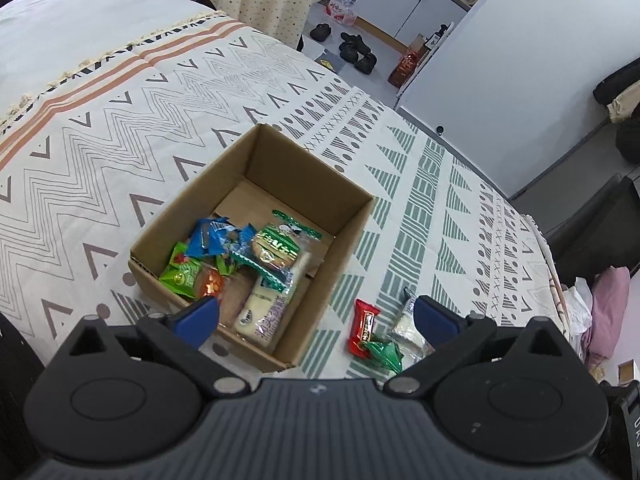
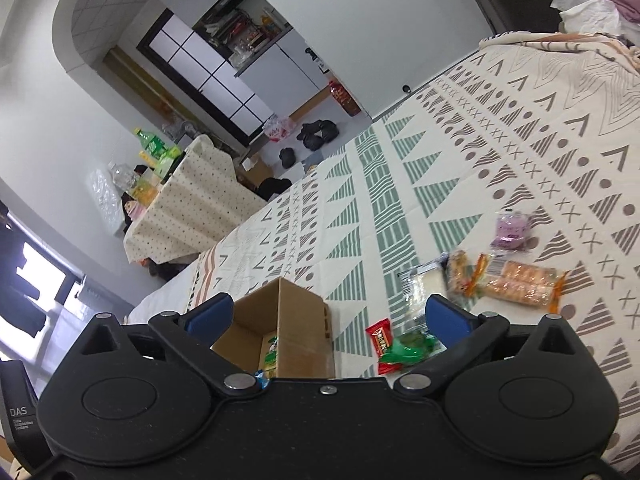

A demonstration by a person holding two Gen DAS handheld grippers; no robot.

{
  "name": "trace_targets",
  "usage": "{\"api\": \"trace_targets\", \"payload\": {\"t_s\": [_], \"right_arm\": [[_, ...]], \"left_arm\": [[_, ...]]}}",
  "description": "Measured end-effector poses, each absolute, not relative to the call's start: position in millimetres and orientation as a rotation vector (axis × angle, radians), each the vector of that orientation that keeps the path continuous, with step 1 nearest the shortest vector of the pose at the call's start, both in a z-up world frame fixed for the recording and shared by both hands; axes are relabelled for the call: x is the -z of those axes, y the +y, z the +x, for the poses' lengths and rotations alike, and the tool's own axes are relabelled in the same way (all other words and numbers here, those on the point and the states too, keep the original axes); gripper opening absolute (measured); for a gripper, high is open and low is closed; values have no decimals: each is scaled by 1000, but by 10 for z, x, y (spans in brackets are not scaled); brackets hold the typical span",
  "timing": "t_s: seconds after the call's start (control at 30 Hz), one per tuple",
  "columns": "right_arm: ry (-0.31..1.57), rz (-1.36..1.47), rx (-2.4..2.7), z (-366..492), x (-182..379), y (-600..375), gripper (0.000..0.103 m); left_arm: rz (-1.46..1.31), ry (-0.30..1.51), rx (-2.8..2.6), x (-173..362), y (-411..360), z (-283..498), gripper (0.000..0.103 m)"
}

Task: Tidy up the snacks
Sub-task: 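Withdraw both grippers from the box back over the remaining snacks, then lower the left gripper to the green candy while the right approaches the orange-ended cracker pack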

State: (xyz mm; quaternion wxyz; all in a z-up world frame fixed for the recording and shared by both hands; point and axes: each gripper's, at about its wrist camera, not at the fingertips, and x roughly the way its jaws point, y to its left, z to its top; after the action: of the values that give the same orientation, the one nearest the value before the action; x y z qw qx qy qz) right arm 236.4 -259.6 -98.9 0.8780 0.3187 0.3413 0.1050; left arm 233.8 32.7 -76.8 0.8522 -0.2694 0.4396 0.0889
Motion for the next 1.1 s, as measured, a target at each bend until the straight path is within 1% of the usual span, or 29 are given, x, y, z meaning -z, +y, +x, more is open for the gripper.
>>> {"api": "trace_targets", "payload": {"t_s": [0.47, 1.1], "right_arm": [[714, 660, -191, 2246, 1028, -2965, 103], [751, 708, -148, 2200, 1357, -3520, 103]], "left_arm": [[-473, 969, -180, 746, -107, 2328, 103], [-393, 983, -127, 955, -698, 2467, 102]]}}
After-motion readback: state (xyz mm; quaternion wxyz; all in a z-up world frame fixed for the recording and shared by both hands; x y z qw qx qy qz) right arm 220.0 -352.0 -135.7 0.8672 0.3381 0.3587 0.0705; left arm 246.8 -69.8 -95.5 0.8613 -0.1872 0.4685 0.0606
